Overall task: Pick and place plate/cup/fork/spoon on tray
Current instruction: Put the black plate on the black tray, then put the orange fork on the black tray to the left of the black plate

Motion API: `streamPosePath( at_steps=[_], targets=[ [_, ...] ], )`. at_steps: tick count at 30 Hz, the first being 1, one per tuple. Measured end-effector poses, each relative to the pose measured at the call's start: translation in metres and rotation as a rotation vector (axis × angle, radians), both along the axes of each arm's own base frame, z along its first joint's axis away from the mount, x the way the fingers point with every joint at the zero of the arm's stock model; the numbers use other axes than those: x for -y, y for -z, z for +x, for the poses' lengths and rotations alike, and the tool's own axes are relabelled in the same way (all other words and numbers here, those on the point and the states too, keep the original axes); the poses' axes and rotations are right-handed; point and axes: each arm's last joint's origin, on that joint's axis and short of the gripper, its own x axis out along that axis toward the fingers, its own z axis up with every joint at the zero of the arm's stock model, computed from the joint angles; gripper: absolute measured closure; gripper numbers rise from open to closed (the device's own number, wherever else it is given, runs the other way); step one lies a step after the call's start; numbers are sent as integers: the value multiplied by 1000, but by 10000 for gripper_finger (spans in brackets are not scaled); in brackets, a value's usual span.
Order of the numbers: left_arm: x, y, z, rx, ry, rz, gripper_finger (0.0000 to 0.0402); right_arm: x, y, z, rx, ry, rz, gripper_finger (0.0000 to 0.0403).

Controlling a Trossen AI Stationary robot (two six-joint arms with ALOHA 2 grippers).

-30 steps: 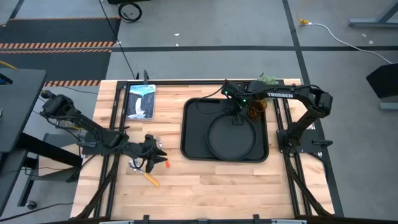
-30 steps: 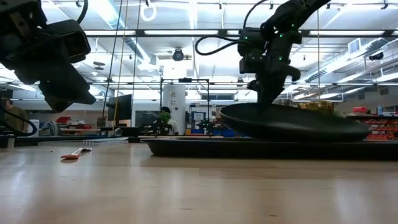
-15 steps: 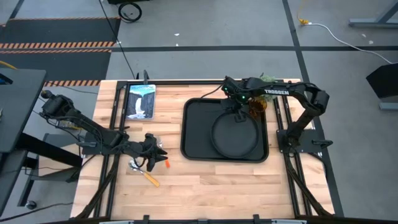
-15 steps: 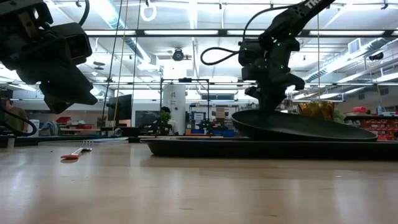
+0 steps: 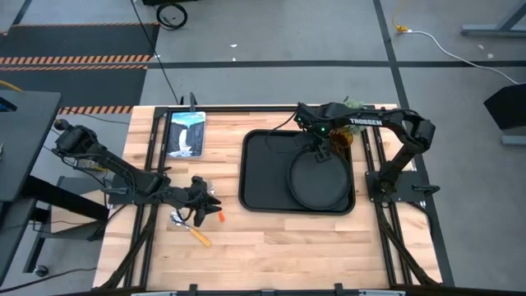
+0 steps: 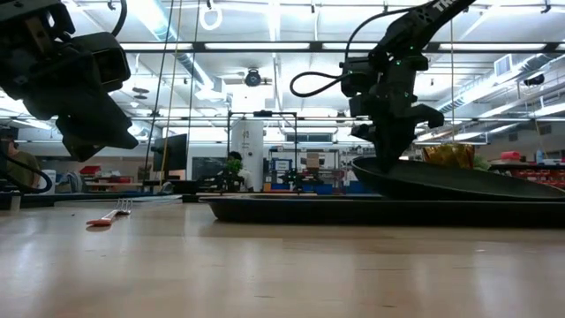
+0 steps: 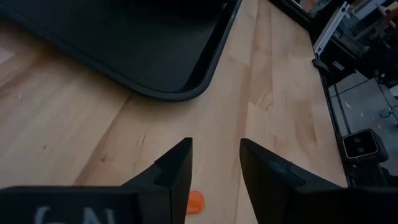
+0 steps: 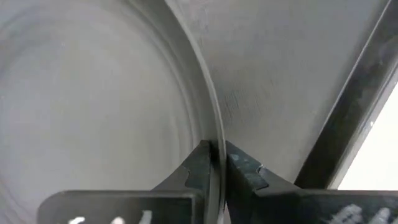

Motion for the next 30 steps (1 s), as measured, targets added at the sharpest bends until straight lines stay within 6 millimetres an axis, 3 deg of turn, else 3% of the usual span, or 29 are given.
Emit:
streamPosePath(
  at_steps=[13, 20, 24, 30],
  targets=[
    [0, 0, 0, 0, -15, -22, 260, -23, -1, 16, -1, 2, -82, 283],
    [4, -9, 5, -6, -19, -45, 260, -40, -10, 27, -9, 192, -171, 278],
    [6, -26, 10, -122, -73, 4, 260, -48, -22, 37, 45, 377, -178, 279],
    [3, -45, 9, -377, -288, -15, 260, -50, -32, 45, 121, 467, -259, 279]
  ],
)
